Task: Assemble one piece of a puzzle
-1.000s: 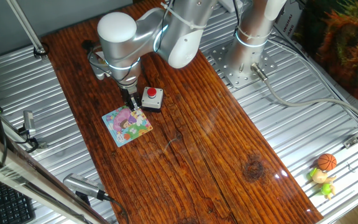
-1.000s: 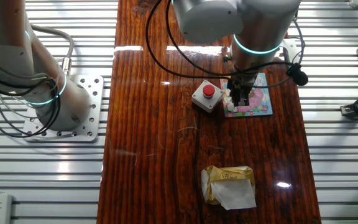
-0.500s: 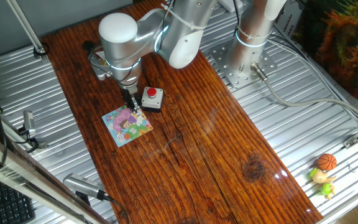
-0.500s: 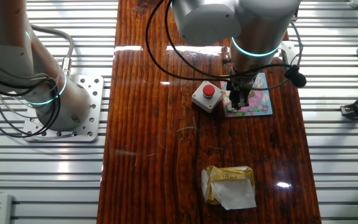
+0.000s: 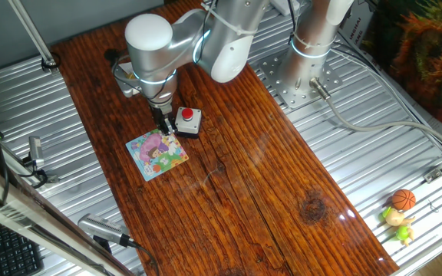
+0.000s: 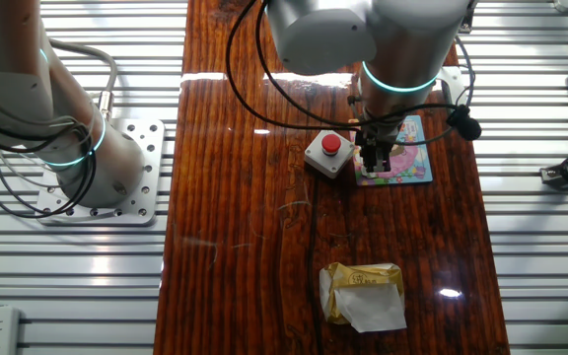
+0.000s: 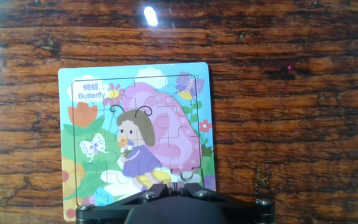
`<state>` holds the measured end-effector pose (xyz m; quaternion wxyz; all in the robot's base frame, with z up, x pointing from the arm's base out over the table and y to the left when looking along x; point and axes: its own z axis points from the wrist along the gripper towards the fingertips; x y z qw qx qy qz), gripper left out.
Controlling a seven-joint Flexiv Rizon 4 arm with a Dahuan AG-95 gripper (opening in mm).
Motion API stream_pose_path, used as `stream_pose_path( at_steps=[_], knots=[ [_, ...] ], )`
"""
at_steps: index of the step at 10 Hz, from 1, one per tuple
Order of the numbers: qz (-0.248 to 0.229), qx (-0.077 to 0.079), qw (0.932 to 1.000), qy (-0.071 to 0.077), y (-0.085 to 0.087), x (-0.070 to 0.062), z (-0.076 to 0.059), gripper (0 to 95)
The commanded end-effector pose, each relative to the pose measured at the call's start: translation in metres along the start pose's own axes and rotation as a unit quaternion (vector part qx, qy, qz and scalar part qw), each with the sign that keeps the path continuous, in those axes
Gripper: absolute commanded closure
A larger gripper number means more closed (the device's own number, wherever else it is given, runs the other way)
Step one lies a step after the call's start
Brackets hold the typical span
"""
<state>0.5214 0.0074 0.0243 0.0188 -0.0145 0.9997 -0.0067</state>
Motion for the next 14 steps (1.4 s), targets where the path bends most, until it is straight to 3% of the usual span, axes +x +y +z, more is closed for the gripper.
stream_pose_path(
  at_steps=[1, 14],
  knots=[
    [-0.003, -0.002, 1.0, 0.0, -0.0012, 0.0015, -0.0011, 95.0],
    [-0.011, -0.003, 0.9999, -0.006, -0.0053, 0.001, 0.0062, 95.0]
  ],
)
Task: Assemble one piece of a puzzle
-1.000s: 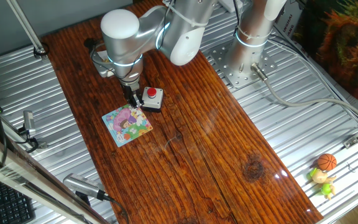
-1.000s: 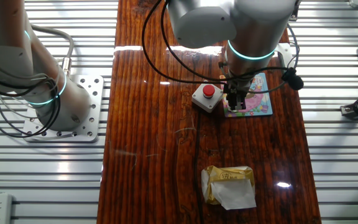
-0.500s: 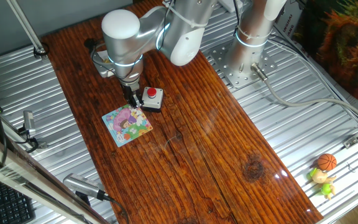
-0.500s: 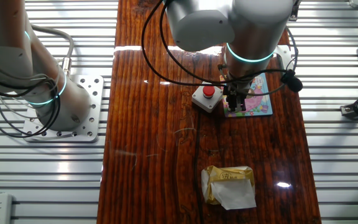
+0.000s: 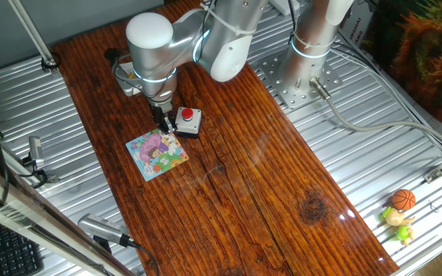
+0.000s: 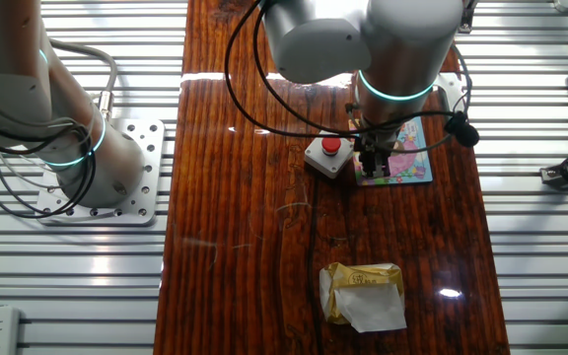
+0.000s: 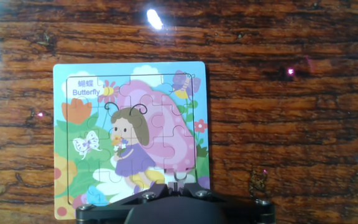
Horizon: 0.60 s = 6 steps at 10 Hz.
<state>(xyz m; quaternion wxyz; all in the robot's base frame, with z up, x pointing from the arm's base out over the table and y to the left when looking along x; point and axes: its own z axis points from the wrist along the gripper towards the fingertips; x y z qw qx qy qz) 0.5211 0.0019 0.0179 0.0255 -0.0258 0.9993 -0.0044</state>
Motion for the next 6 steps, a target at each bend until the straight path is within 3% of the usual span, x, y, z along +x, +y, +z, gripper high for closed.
stream_pose_path(
  at_steps=[1, 6],
  knots=[
    [0.0, 0.0, 1.0, 0.0, 0.0001, 0.0003, 0.0, 95.0],
    [0.001, 0.0, 1.0, -0.002, 0.0002, 0.0, 0.0014, 95.0]
  ],
)
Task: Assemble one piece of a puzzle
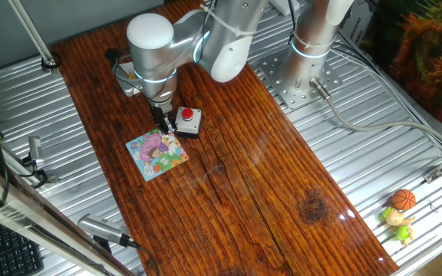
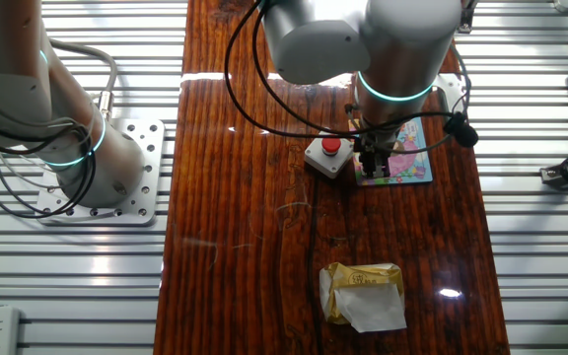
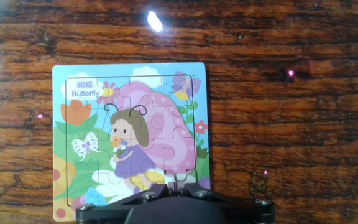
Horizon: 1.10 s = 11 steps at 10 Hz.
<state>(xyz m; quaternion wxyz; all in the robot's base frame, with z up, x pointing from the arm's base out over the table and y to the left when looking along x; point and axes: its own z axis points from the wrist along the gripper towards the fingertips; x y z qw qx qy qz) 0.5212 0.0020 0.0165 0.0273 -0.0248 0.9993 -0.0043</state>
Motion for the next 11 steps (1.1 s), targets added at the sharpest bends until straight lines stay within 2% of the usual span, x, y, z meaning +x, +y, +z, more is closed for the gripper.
stream_pose_path(
  at_steps=[1, 10, 11],
  knots=[
    [0.0, 0.0, 1.0, -0.001, 0.0001, 0.0, 0.0, 95.0],
    [0.007, 0.0, 0.9999, -0.009, 0.0011, -0.0053, 0.0027, 95.0],
    [0.007, 0.0, 0.9999, -0.011, 0.0012, -0.0054, 0.0036, 76.0]
  ],
)
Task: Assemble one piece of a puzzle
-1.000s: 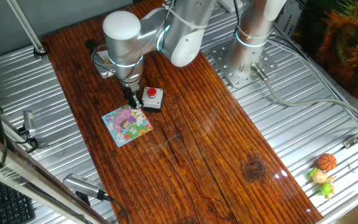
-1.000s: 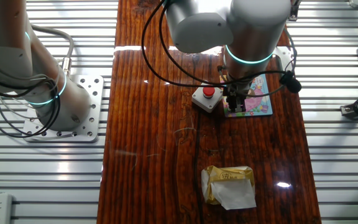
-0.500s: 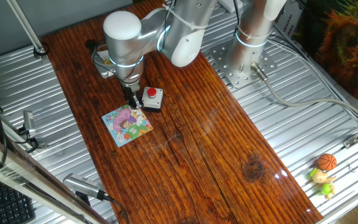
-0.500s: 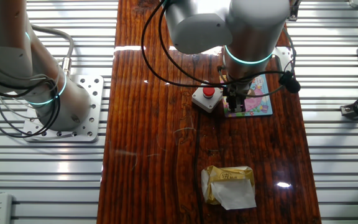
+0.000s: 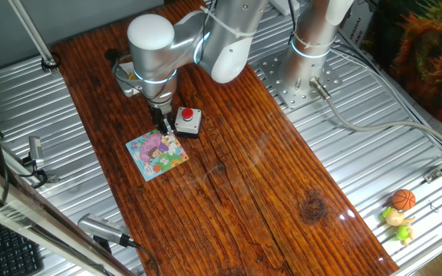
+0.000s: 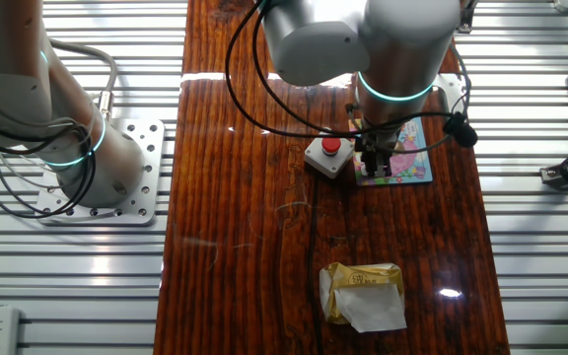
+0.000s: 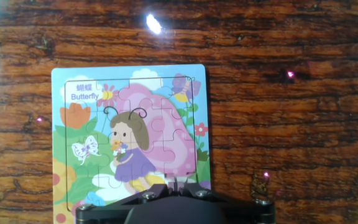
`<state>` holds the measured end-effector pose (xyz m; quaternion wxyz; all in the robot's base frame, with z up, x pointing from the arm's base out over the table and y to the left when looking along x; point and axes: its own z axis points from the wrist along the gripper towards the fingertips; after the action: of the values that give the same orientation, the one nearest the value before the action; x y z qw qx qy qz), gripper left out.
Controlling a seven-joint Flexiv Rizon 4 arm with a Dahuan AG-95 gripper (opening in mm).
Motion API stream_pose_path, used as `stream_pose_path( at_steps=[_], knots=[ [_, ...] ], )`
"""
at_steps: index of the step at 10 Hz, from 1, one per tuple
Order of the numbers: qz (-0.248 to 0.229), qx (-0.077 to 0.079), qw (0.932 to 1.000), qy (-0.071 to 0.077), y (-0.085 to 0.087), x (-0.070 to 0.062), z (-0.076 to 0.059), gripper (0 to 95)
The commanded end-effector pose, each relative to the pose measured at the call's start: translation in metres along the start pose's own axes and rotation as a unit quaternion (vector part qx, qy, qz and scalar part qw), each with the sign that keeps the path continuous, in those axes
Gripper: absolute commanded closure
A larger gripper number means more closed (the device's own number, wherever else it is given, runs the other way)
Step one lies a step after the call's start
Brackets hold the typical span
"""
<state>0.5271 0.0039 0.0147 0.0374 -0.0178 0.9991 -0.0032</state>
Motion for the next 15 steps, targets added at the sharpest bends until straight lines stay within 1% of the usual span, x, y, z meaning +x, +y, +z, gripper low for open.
stream_pose_path(
  at_steps=[1, 2, 3, 4, 5, 6, 7, 8, 10, 15],
  knots=[
    [0.001, 0.0, 1.0, -0.001, 0.0, 0.0, 0.001, 76.0],
    [0.002, 0.001, 1.0, -0.004, 0.0, -0.001, 0.001, 76.0],
    [0.0, 0.008, 1.0, -0.004, 0.0, -0.001, 0.001, 76.0],
    [0.001, 0.004, 1.0, -0.003, 0.0, -0.002, 0.001, 76.0],
    [0.001, 0.001, 1.0, 0.004, 0.0, -0.002, 0.001, 76.0],
    [0.003, -0.004, 1.0, 0.005, 0.0, -0.003, 0.0, 76.0],
    [0.004, -0.004, 1.0, 0.005, 0.0, -0.004, -0.003, 76.0],
    [0.003, -0.002, 1.0, 0.007, 0.0, -0.007, -0.004, 76.0],
    [0.003, -0.001, 1.0, 0.008, 0.001, -0.008, -0.005, 76.0],
    [0.002, -0.002, 0.9999, 0.014, 0.0, -0.008, -0.015, 76.0]
  ],
)
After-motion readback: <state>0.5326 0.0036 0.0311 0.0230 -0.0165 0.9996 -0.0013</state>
